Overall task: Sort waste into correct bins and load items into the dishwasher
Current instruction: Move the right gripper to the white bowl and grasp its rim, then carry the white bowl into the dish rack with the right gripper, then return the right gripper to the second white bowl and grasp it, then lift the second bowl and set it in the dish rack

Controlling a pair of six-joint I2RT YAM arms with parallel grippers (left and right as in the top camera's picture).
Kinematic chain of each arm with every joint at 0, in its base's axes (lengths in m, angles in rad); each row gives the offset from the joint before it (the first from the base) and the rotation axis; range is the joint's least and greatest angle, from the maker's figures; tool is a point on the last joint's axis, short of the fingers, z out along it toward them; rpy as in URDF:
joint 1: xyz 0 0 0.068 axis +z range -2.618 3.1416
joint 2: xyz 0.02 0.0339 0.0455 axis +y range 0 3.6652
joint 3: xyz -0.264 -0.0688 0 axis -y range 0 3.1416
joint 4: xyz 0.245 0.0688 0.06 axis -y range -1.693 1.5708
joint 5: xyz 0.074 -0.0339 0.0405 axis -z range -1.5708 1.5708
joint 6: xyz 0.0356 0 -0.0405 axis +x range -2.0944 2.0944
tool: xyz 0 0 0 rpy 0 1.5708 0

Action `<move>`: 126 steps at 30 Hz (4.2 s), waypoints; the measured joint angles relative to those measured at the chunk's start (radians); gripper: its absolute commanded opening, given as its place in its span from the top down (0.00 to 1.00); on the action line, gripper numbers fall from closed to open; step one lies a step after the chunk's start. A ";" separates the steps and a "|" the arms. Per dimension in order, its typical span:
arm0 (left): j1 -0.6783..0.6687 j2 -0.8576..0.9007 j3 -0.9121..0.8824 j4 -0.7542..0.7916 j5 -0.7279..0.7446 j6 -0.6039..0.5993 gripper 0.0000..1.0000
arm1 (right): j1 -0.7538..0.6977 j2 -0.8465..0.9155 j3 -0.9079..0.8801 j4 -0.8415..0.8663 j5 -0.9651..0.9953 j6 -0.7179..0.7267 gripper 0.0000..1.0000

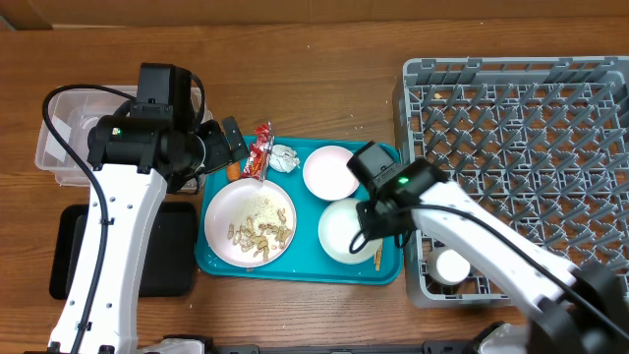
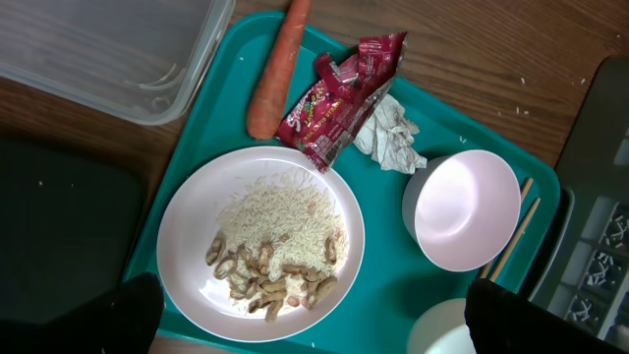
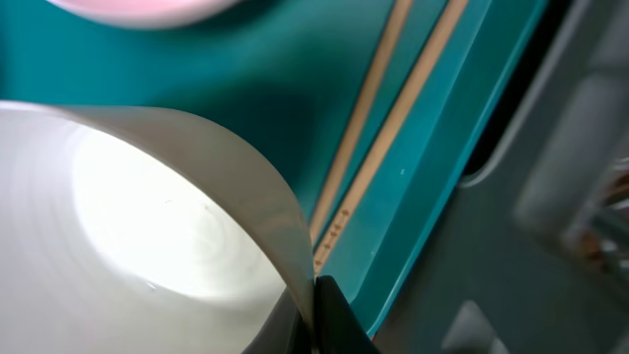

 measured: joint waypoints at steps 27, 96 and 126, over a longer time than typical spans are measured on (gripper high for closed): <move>0.000 0.000 0.000 0.000 0.000 0.000 0.00 | -0.362 -0.166 0.062 0.283 1.039 0.132 0.96; 0.000 0.000 0.000 0.000 -0.004 0.000 0.00 | -0.079 0.249 0.204 0.117 -0.043 0.230 0.46; 0.000 0.000 0.000 0.000 -0.004 0.000 0.00 | -0.080 0.126 0.324 0.082 0.233 0.190 0.96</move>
